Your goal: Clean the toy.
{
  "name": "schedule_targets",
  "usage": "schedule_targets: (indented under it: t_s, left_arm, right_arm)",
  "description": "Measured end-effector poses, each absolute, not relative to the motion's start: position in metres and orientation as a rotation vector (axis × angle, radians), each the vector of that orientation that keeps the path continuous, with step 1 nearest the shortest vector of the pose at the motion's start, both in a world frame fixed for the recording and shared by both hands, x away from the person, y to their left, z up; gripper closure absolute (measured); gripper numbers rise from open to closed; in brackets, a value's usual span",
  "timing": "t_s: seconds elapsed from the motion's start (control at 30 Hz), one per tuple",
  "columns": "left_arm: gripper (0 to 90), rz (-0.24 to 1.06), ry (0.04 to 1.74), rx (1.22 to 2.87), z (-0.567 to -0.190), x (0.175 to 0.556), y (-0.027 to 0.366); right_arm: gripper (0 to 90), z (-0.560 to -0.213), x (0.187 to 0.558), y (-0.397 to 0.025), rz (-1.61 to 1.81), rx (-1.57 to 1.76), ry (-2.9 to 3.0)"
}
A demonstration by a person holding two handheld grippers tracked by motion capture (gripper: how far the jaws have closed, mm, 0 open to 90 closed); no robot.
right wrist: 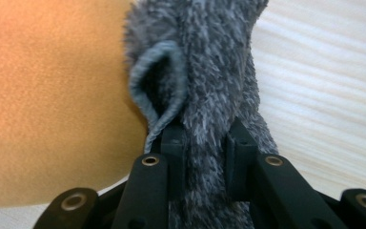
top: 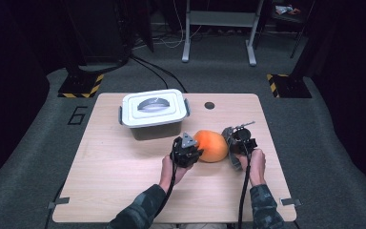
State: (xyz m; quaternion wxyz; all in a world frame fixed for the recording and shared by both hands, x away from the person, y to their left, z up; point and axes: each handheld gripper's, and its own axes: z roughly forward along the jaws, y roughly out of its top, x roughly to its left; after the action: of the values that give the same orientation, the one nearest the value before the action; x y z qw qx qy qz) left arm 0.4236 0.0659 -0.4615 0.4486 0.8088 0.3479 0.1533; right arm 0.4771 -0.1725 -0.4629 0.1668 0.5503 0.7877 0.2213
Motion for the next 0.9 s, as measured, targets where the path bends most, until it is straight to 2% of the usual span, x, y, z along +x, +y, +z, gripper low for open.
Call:
schedule_targets:
  t_s: [0.23, 0.47, 0.7, 0.9]
  left_arm:
    - [79.4, 0.381, 0.863, 2.001, -0.461, 0.423, 0.067]
    - [79.4, 0.377, 0.856, 2.000, -0.462, 0.422, 0.065]
    - [79.3, 0.370, 0.853, 2.007, -0.462, 0.423, 0.066]
    - [79.0, 0.370, 0.850, 1.998, -0.462, 0.422, 0.065]
  right_arm:
    - [74.3, -0.426, 0.466, -0.164, 0.721, 1.476, 2.204]
    - [74.2, -0.393, 0.456, -0.137, 0.917, 1.331, 2.254]
    - [74.1, -0.400, 0.458, -0.115, 0.889, 1.272, 2.316]
    - [74.1, -0.401, 0.459, -0.117, 0.861, 1.274, 2.316]
